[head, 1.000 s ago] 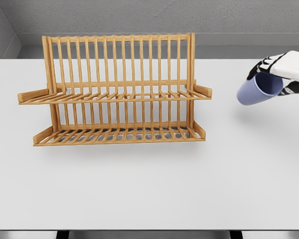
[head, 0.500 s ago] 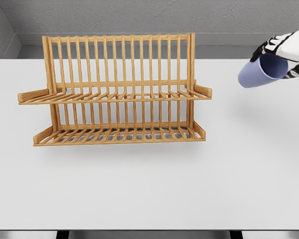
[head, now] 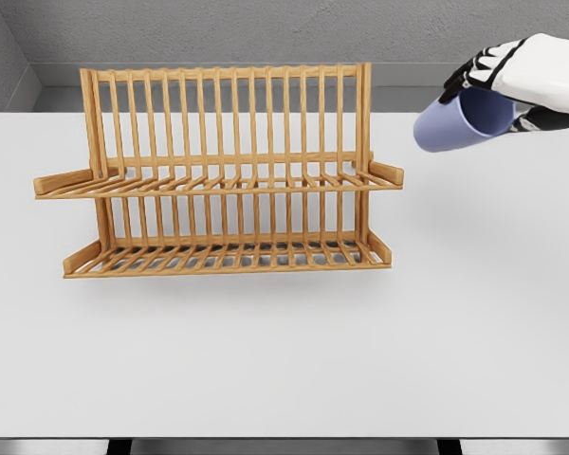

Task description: Right arm put cup on second shelf

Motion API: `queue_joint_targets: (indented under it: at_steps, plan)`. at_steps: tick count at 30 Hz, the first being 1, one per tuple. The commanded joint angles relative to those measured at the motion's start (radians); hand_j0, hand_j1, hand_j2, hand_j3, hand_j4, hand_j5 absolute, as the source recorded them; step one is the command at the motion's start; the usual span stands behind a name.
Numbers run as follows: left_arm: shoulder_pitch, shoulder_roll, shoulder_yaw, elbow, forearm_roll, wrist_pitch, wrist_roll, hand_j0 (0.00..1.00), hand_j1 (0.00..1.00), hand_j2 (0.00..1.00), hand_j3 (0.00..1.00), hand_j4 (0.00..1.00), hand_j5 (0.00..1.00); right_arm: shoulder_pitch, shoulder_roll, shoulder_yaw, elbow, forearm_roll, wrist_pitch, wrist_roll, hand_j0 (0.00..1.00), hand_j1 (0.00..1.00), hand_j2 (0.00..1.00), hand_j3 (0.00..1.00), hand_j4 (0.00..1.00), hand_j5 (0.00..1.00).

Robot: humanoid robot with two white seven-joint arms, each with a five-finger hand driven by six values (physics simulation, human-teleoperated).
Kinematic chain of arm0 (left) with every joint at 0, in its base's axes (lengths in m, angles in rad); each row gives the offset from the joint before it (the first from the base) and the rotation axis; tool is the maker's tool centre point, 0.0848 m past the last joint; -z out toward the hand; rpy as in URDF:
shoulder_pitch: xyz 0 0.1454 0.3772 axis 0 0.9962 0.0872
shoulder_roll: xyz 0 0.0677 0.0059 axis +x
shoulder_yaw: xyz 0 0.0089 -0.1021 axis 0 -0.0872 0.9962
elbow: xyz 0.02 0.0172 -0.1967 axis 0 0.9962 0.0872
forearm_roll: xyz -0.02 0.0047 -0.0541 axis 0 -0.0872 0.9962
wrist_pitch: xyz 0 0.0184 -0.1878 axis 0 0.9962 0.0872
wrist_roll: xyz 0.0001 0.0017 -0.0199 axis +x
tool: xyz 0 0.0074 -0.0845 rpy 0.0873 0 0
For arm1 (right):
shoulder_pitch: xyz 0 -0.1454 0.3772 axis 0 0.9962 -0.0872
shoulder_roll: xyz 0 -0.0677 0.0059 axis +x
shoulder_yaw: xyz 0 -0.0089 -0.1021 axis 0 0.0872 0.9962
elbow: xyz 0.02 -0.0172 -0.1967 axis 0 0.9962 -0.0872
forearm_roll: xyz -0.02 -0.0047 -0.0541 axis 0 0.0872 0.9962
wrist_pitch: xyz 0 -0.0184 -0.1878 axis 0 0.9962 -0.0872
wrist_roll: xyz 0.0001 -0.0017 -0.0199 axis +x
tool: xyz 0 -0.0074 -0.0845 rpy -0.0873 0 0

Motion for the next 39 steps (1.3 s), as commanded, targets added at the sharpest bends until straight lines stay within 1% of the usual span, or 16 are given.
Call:
queue_joint_targets:
  at_steps: [1, 3, 6, 8, 9, 14, 15, 18, 24, 29, 35, 39]
  plan:
    - [0.000, 0.000, 0.000, 0.001, 0.000, 0.000, 0.000, 1.00, 1.00, 1.00, 1.00, 1.00, 1.00, 0.000, 0.018, 0.001, -0.015, -0.005, 0.003, 0.000, 0.61, 0.61, 0.61, 0.61, 0.61, 0.61]
    - [0.000, 0.000, 0.000, 0.001, 0.000, 0.000, 0.000, 1.00, 1.00, 1.00, 1.00, 1.00, 1.00, 0.000, 0.020, 0.001, -0.044, -0.005, 0.005, 0.000, 0.61, 0.61, 0.61, 0.61, 0.61, 0.61]
    - [0.000, 0.000, 0.000, 0.001, 0.000, 0.000, 0.000, 1.00, 1.00, 1.00, 1.00, 1.00, 1.00, 0.000, 0.021, 0.001, -0.047, -0.005, 0.003, 0.000, 0.61, 0.61, 0.61, 0.61, 0.61, 0.61]
    - [0.000, 0.000, 0.000, 0.001, 0.000, 0.000, 0.000, 1.00, 1.00, 1.00, 1.00, 1.00, 1.00, 0.000, 0.021, 0.003, -0.079, -0.006, 0.005, 0.000, 0.61, 0.61, 0.61, 0.61, 0.61, 0.61]
    - [0.000, 0.000, 0.000, 0.001, 0.000, 0.000, 0.000, 1.00, 1.00, 1.00, 1.00, 1.00, 1.00, 0.000, 0.021, 0.003, -0.082, -0.006, 0.005, 0.000, 0.61, 0.61, 0.61, 0.61, 0.61, 0.61]
    - [0.000, 0.000, 0.000, 0.001, 0.000, 0.000, 0.000, 1.00, 1.00, 1.00, 1.00, 1.00, 1.00, -0.006, 0.024, 0.011, -0.090, -0.006, 0.005, 0.000, 0.61, 0.61, 0.61, 0.61, 0.61, 0.61]
    - [0.000, 0.000, 0.000, 0.001, 0.000, 0.000, 0.000, 1.00, 1.00, 1.00, 1.00, 1.00, 1.00, -0.008, 0.047, 0.012, -0.090, -0.006, 0.005, 0.000, 0.61, 0.61, 0.61, 0.61, 0.61, 0.61]
    - [0.000, 0.000, 0.000, 0.001, 0.000, 0.000, 0.000, 1.00, 1.00, 1.00, 1.00, 1.00, 1.00, -0.020, 0.061, 0.026, -0.090, -0.006, 0.005, 0.000, 0.61, 0.61, 0.61, 0.61, 0.61, 0.61]
    - [0.000, 0.000, 0.000, 0.001, 0.000, 0.000, 0.000, 1.00, 1.00, 1.00, 1.00, 1.00, 1.00, -0.040, 0.078, 0.072, -0.090, -0.006, 0.003, 0.000, 0.61, 0.61, 0.61, 0.61, 0.61, 0.61]
    - [0.000, 0.000, 0.000, 0.001, 0.000, 0.000, 0.000, 1.00, 1.00, 1.00, 1.00, 1.00, 1.00, -0.041, 0.079, 0.109, -0.090, -0.006, 0.005, 0.000, 0.61, 0.61, 0.61, 0.61, 0.61, 0.61]
    - [0.000, 0.000, 0.000, 0.001, 0.000, 0.000, 0.000, 1.00, 1.00, 1.00, 1.00, 1.00, 1.00, -0.071, 0.101, 0.149, -0.090, -0.006, 0.006, 0.000, 0.61, 0.61, 0.61, 0.61, 0.61, 0.61]
    - [0.000, 0.000, 0.000, 0.001, 0.000, 0.000, 0.000, 1.00, 1.00, 1.00, 1.00, 1.00, 1.00, -0.071, 0.101, 0.164, -0.090, -0.006, 0.006, 0.000, 0.61, 0.61, 0.61, 0.61, 0.61, 0.61]
